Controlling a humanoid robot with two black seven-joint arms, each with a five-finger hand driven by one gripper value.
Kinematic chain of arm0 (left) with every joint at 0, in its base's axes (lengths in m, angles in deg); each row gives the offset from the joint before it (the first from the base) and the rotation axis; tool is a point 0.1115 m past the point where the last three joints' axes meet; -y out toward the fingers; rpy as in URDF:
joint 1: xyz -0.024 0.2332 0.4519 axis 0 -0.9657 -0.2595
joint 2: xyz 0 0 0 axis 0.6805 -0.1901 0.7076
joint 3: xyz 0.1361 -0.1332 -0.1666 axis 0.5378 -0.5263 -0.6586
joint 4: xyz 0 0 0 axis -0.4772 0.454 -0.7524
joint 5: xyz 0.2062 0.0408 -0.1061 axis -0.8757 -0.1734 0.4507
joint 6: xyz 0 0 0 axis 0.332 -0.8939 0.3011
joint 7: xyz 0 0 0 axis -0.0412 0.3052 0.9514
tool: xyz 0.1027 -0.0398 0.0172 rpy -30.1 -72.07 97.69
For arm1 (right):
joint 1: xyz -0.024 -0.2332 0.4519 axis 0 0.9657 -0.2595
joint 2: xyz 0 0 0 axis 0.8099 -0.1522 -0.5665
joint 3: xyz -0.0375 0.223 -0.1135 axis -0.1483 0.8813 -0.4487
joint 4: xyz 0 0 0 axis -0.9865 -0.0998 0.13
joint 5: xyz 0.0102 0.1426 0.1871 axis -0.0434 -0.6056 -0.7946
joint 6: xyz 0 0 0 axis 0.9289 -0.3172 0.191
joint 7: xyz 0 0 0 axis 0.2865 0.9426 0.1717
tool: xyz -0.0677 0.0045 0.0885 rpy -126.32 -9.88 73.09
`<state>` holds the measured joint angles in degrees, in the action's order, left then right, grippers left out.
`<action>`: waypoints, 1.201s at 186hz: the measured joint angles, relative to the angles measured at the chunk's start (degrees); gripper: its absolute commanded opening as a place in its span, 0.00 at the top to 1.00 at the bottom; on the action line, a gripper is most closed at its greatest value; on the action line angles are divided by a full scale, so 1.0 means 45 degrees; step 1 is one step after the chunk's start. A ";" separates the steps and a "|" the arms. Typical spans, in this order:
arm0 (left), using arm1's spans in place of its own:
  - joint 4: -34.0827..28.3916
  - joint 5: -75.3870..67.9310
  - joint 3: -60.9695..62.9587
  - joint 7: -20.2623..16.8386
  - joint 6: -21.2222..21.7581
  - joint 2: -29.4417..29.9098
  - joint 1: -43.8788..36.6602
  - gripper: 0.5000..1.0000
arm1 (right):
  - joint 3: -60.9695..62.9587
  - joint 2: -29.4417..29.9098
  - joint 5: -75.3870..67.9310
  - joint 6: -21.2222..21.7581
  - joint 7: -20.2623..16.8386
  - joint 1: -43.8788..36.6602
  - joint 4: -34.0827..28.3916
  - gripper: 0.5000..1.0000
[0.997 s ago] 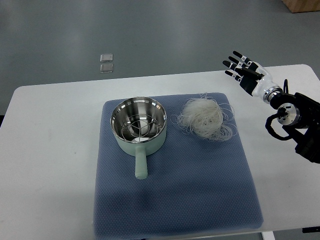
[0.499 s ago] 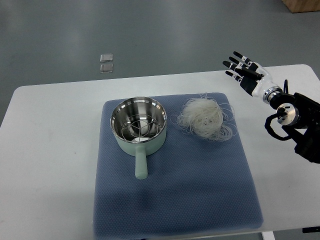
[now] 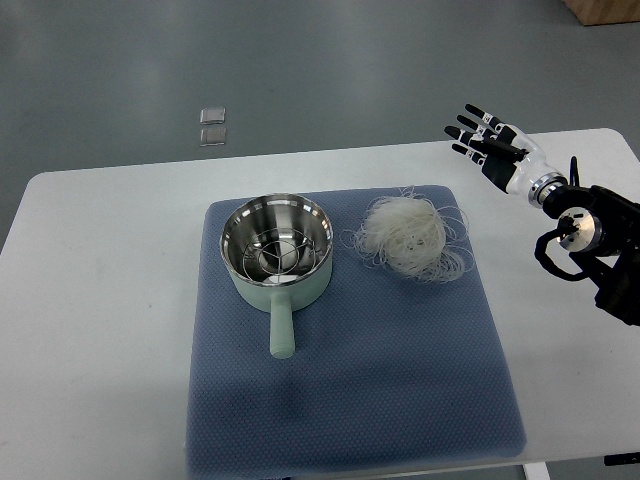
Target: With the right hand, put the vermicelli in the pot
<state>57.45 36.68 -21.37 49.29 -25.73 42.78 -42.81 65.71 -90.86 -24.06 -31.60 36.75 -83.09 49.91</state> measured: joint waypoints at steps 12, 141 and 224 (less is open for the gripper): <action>0.0000 0.0000 0.0000 0.0000 0.0000 0.0000 0.0000 0.00 | -0.0003 -0.0021 0.1043 0.0304 0.0015 -0.0063 -0.0026 0.15; -0.0127 0.0000 -0.0001 0.0000 0.0001 0.0000 0.0000 0.00 | -0.2576 -0.1730 1.6690 0.3408 0.1452 -0.2874 -0.3585 0.17; -0.0137 0.0000 0.0039 0.0004 0.0001 0.0000 0.0000 0.00 | -0.6805 -0.1106 1.7153 0.0831 0.1347 -0.3433 -0.2998 1.00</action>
<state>56.83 36.68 -21.20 49.31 -25.73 42.78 -42.81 35.09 -95.84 53.13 -27.86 42.82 -98.54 36.42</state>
